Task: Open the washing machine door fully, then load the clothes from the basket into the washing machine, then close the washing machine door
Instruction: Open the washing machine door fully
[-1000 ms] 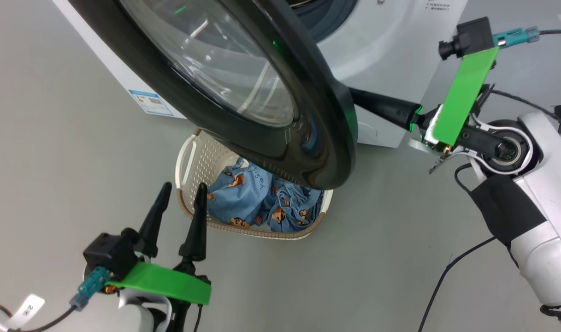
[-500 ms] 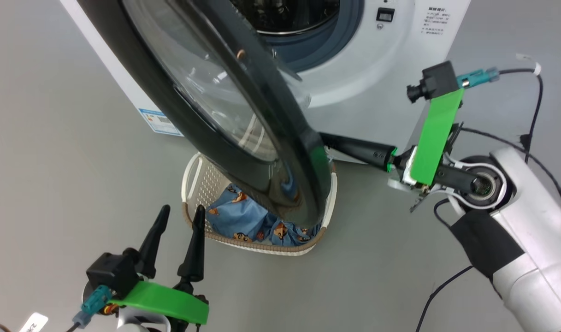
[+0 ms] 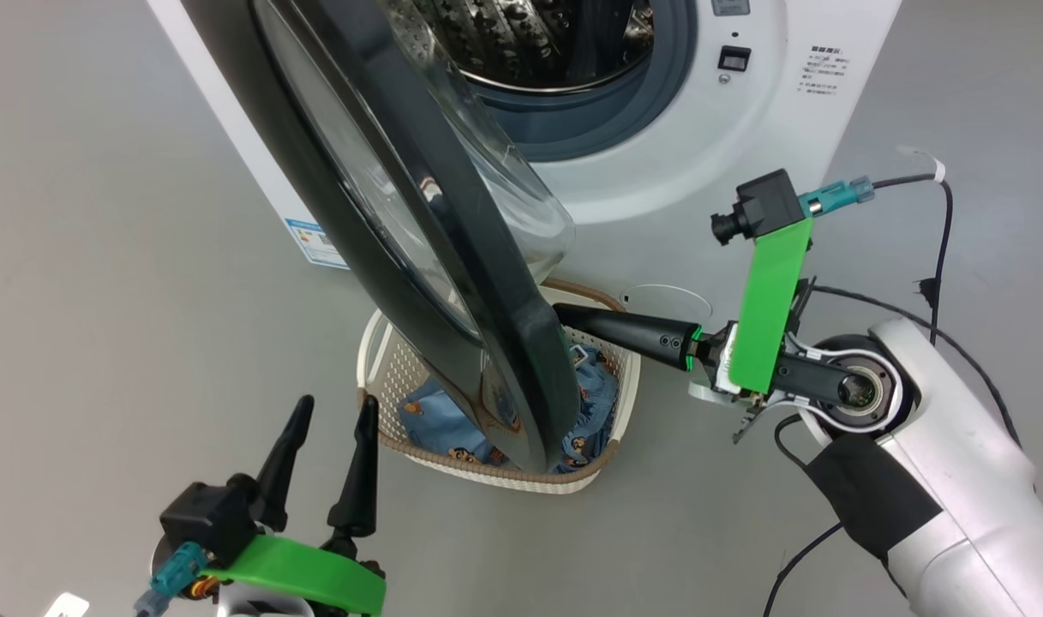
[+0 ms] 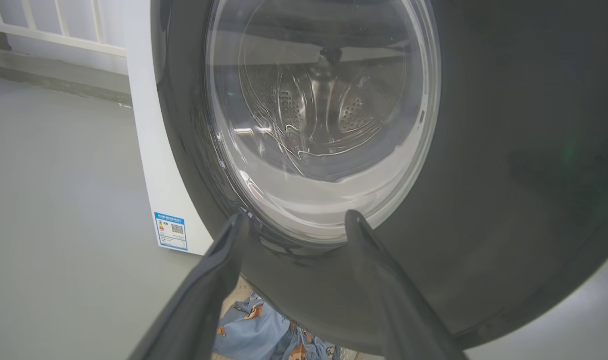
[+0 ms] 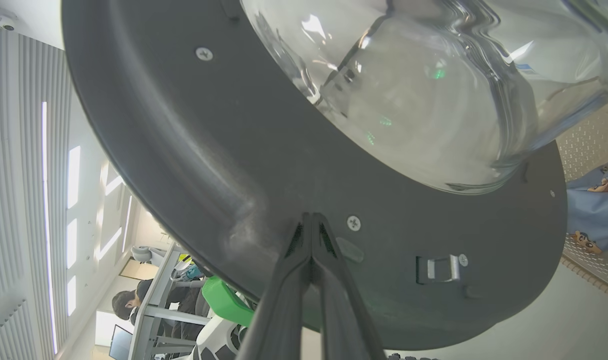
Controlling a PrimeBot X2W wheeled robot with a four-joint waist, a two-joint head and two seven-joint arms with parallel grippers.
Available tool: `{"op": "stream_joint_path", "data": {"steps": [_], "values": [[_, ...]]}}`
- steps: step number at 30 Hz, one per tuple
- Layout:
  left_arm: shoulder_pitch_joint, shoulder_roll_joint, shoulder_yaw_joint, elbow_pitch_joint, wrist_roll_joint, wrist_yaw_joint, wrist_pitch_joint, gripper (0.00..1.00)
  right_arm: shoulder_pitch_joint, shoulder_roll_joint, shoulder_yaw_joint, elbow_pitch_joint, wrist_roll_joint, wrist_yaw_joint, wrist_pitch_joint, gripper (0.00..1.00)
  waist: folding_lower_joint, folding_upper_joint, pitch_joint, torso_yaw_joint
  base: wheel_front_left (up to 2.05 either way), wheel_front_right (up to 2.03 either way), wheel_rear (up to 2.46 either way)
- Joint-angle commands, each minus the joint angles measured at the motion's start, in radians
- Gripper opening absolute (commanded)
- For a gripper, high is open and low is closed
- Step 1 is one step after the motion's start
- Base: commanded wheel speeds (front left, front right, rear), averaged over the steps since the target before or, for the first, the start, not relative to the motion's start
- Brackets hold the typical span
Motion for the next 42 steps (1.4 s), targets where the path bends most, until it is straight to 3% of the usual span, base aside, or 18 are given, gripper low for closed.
{"op": "stream_joint_path", "data": {"steps": [1,16,25,29,31,33,42], "values": [[0.002,0.015,0.031,-0.021,0.01,-0.002,-0.006,1.0,0.026,0.029,0.015,-0.035,0.005,0.002,0.006,0.0,0.0,0.0,-0.005,0.006,0.0,0.0,0.0],[0.01,0.014,0.034,-0.02,0.009,-0.002,-0.006,1.0,0.049,0.081,0.037,-0.041,-0.005,0.002,0.019,0.0,0.0,0.0,-0.023,0.025,0.0,0.0,0.0],[0.012,0.025,0.03,-0.021,0.005,-0.002,-0.006,1.0,0.062,0.077,0.027,-0.043,-0.028,0.002,-0.017,0.01,0.0,0.0,-0.034,0.004,0.0,0.0,0.0],[0.014,0.037,0.026,-0.023,0.003,-0.002,-0.006,1.0,0.076,0.064,0.024,-0.052,-0.043,0.002,-0.048,0.44,0.0,0.0,-0.04,-0.017,0.0,0.0,0.0],[0.013,0.043,0.024,-0.023,0.002,-0.002,-0.006,1.0,0.085,0.056,0.023,-0.058,-0.046,0.002,-0.062,0.8,0.0,0.0,-0.042,-0.029,0.0,0.0,0.0],[0.013,0.05,0.025,-0.024,0.002,-0.002,-0.006,1.0,0.093,0.048,0.02,-0.065,-0.048,0.002,-0.078,1.0,0.0,0.0,-0.043,-0.042,0.0,0.0,0.0],[0.02,0.074,0.042,-0.028,0.0,-0.002,-0.006,1.0,0.134,0.011,0.017,-0.086,-0.061,0.002,-0.148,1.0,0.0,0.0,-0.051,-0.107,0.0,0.0,0.0]]}}
